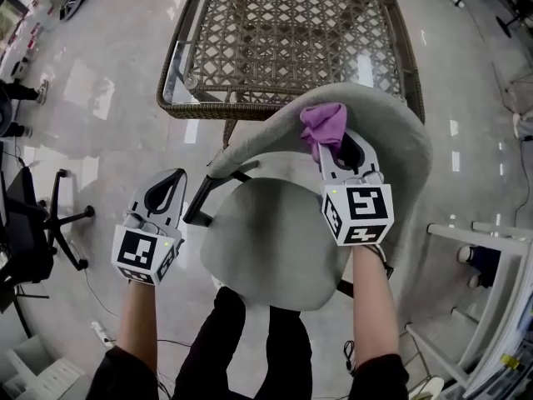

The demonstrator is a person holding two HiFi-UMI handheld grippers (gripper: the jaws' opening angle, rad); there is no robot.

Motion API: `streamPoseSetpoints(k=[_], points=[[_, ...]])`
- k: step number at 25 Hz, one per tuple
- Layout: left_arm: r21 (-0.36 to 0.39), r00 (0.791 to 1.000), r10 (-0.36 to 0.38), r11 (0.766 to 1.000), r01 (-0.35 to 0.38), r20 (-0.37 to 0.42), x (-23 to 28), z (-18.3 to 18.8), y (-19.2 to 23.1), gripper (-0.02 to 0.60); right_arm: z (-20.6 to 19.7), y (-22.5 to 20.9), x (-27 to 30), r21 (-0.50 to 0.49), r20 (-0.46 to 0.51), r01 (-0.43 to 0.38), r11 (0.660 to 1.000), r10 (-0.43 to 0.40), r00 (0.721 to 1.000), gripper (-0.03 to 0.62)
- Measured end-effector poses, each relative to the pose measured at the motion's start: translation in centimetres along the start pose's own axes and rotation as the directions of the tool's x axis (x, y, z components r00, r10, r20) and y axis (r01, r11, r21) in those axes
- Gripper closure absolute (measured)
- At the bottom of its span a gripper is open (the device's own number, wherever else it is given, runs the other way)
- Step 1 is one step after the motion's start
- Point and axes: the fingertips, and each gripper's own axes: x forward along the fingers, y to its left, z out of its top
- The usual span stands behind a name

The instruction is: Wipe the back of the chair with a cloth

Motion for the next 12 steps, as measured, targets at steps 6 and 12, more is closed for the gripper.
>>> streamPoseSetpoints(k=[6,12], points=[[0.001,1.0,-0.011,1.0,0.011,0.002,0.4,0.3,-0.8,0.573,-0.7,-4.8,-3.1,0.025,-0.01,0.11,0.994,-0.11,0.994,0.5],[0.008,1.0,-0.008,1.0,0.008,-0.009,-0.4,-0.4,-0.2,0.572,-0.6,-0.4,-3.7,-0.027,-0.009,0.037,0.999,-0.037,0.999,0.502]])
